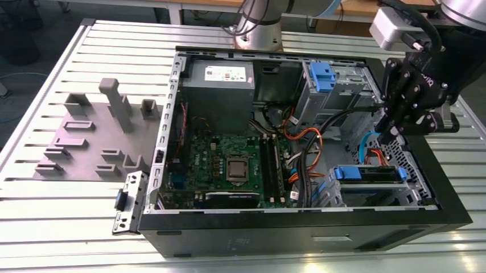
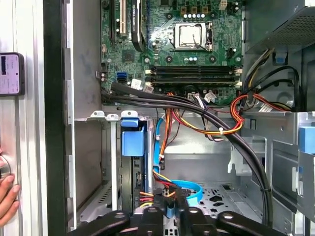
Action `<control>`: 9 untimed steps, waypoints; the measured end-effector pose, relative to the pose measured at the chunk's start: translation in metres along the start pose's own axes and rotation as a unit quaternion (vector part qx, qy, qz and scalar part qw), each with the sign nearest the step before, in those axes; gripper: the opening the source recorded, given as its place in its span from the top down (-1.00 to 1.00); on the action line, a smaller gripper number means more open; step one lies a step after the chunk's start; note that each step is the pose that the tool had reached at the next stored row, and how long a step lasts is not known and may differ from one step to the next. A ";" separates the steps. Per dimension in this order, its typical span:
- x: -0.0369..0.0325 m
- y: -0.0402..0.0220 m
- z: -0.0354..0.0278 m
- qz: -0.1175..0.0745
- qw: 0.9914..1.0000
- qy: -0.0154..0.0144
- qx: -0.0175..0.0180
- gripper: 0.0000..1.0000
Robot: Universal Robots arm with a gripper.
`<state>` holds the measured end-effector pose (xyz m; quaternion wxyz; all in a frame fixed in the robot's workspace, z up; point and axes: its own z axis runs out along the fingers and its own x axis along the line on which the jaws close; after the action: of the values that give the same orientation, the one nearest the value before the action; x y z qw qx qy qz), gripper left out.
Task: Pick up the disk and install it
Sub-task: 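Insert the second disk wire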
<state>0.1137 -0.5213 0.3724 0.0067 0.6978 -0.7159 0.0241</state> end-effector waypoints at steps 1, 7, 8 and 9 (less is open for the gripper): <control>-0.0001 -0.0001 0.0012 0.000 1.000 0.000 0.000 0.50; -0.0003 0.0001 0.0082 0.000 1.000 0.001 0.000 0.50; -0.0004 0.0000 0.0092 0.000 1.000 0.001 0.000 0.50; -0.0004 0.0000 0.0100 0.000 1.000 0.001 0.000 0.50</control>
<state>0.1140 -0.5213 0.3624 0.0075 0.6978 -0.7158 0.0250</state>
